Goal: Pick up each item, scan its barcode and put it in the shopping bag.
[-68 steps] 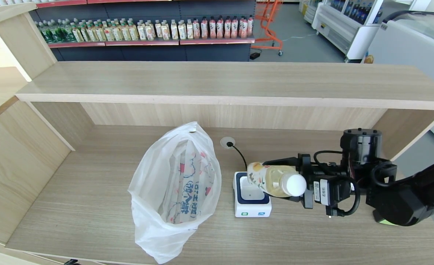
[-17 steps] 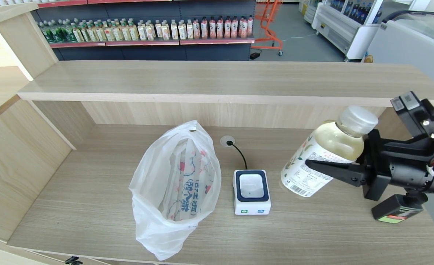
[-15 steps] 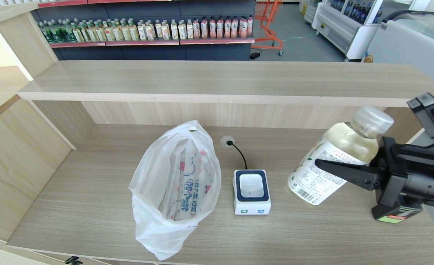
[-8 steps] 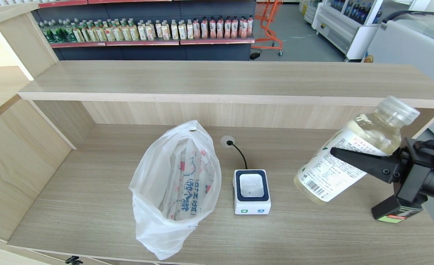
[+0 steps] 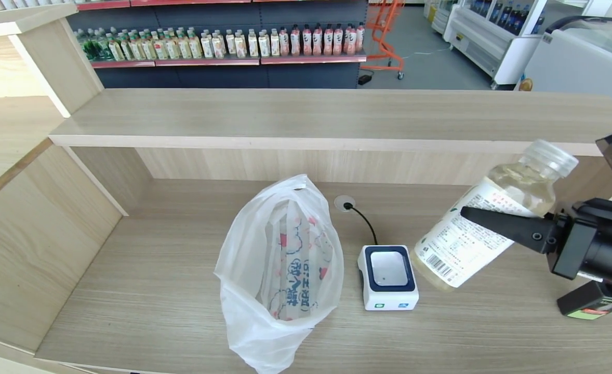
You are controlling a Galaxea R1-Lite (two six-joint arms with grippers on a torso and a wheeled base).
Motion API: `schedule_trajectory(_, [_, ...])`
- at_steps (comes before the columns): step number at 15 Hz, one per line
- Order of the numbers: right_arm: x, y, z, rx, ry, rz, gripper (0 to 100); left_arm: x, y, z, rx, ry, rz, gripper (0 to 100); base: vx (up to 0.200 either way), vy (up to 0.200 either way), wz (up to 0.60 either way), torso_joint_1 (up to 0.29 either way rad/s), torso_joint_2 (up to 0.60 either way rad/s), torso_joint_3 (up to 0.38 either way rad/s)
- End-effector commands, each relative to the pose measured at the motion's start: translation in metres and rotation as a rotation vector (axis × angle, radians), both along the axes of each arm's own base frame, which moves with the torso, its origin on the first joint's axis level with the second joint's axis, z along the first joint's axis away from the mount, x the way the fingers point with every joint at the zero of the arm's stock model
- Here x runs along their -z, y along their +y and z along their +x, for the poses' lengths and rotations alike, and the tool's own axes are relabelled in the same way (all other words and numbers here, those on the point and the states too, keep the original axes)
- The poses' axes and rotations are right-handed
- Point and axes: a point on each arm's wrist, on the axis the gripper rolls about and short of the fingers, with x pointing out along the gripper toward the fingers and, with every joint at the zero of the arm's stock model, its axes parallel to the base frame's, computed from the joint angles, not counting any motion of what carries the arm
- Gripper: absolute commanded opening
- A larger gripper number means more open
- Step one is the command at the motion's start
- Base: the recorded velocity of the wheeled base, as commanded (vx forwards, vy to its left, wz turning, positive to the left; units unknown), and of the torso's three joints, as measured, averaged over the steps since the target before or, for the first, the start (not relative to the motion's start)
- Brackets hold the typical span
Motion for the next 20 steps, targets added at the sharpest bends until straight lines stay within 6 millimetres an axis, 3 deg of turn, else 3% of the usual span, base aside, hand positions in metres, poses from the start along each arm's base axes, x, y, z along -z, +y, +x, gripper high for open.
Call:
schedule_trajectory(1, [0.009, 0.003, 0.008, -0.002, 0.049, -0.01, 0, 0.0, 0.0, 0.0, 0.001, 0.0, 0.0, 100, 0.0, 0.2, 0.0, 0.007, 0.01, -0.002])
schedule_trajectory(8, [0.044, 0.019, 0.046, 0.046, 0.17, -0.053, 0, 0.0, 0.0, 0.0, 0.001, 0.0, 0.0, 100, 0.0, 0.0, 0.0, 0.0, 0.0, 0.0])
schedule_trajectory(14, [0.081, 0.073, 0.076, 0.044, 0.1, -0.075, 0, 0.0, 0.0, 0.0, 0.001, 0.0, 0.0, 100, 0.0, 0.0, 0.0, 0.0, 0.0, 0.0])
schedule_trajectory(20, [0.119, 0.112, 0.096, -0.028, 0.082, -0.106, 0, 0.0, 0.0, 0.0, 0.001, 0.0, 0.0, 100, 0.0, 0.0, 0.0, 0.0, 0.0, 0.0])
